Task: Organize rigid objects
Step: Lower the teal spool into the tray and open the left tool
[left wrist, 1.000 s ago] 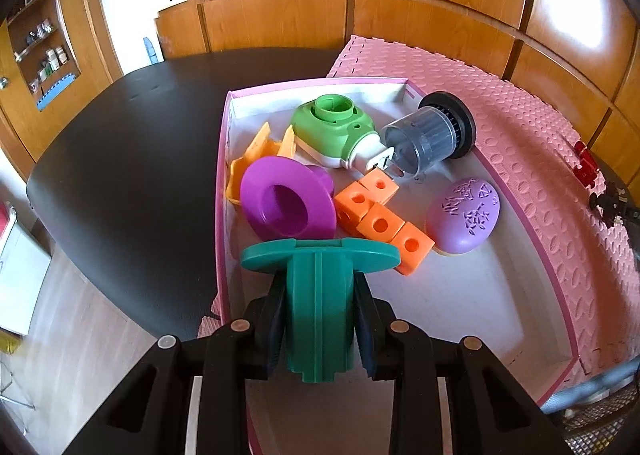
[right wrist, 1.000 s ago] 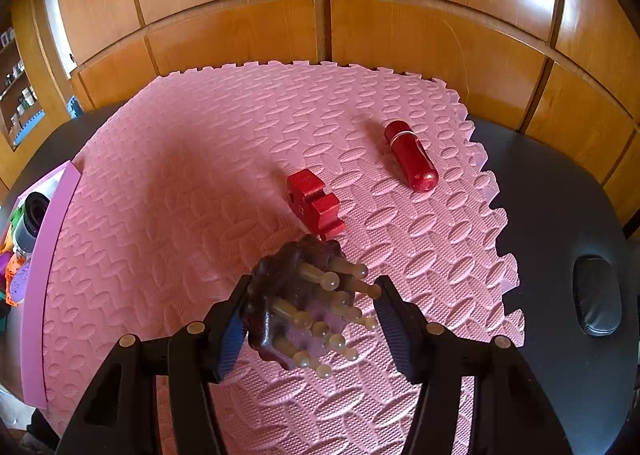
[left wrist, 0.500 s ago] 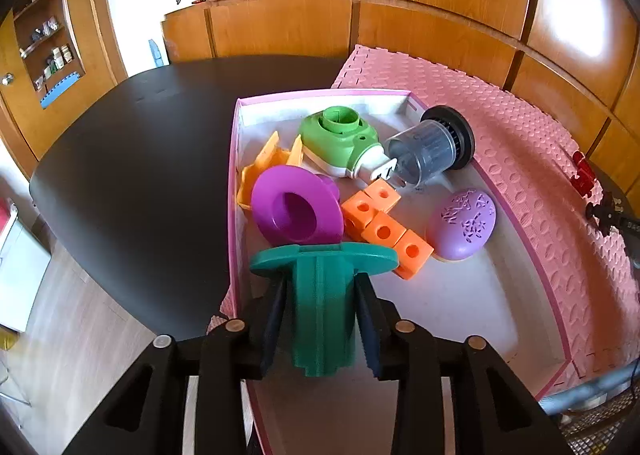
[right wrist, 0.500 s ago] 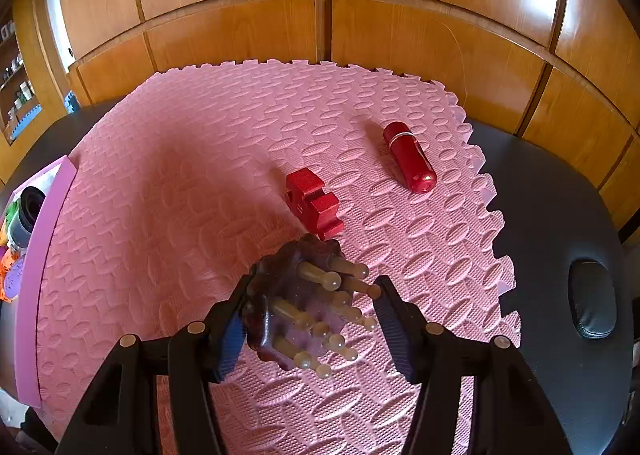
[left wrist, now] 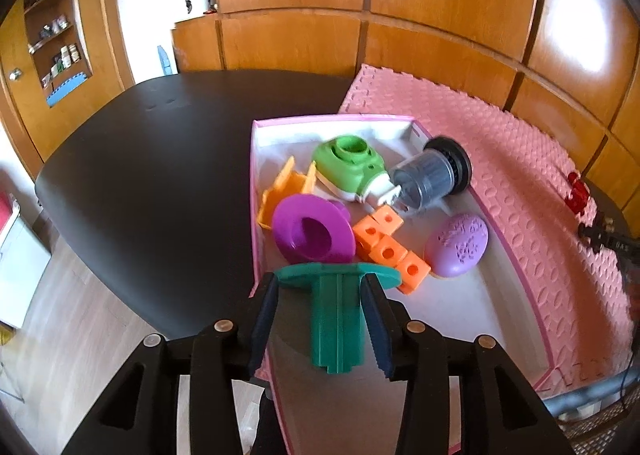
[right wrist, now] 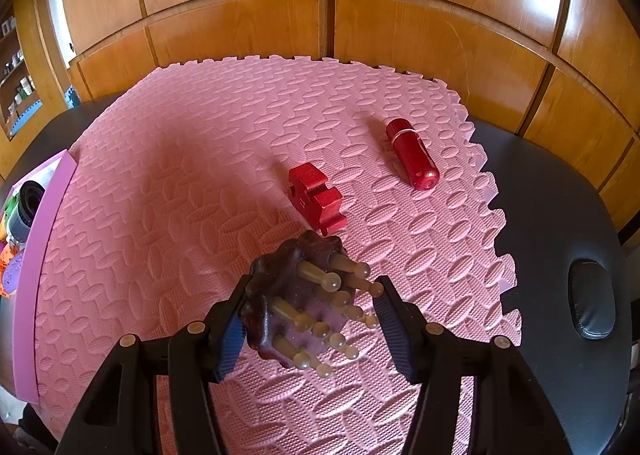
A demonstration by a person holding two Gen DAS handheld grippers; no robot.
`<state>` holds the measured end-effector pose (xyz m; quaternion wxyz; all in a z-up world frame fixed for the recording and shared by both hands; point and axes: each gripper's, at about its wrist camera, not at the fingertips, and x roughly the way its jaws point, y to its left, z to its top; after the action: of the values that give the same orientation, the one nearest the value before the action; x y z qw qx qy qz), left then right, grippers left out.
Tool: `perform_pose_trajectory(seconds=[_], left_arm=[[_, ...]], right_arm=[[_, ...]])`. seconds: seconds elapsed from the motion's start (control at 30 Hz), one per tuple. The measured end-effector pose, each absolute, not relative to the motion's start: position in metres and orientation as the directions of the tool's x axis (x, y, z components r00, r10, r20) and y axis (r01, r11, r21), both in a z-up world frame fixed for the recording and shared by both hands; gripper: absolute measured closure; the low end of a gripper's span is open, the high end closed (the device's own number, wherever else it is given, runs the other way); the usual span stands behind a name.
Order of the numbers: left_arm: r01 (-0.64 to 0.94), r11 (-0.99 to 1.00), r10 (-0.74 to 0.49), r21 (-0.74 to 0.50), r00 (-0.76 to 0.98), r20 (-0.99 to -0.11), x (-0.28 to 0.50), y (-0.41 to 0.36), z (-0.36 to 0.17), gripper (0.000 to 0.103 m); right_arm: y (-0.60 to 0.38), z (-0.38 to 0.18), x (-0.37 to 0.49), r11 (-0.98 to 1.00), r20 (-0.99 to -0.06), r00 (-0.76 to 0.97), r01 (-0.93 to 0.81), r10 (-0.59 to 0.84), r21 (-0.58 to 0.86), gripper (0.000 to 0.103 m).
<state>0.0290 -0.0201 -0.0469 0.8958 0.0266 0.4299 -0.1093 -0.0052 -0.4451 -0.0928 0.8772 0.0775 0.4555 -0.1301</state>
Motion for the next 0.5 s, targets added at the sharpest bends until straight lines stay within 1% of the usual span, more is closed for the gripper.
perform_pose_trajectory(seconds=[0.2, 0.33, 0.5], left_arm=[[0.171, 0.983, -0.163, -0.068, 0.642, -0.749, 0.034, -0.001, -0.032, 0.059], [0.107, 0.991, -0.133, -0.082, 0.658, -0.741, 0.042, 0.018, -0.027, 0.059], [0.054, 0.994, -0.107, -0.096, 0.664, -0.74, 0.046, 0.034, -0.025, 0.059]], right_arm=[[-0.445, -0.091, -0.005, 0.951, -0.828, 0.54, 0.307, -0.152, 0.025, 0.043], [-0.434, -0.081, -0.01, 0.956, -0.817, 0.569, 0.28, -0.089, 0.091, 0.044], [-0.387, -0.062, -0.012, 0.973, -0.78, 0.625, 0.167, 0.023, 0.162, 0.043]])
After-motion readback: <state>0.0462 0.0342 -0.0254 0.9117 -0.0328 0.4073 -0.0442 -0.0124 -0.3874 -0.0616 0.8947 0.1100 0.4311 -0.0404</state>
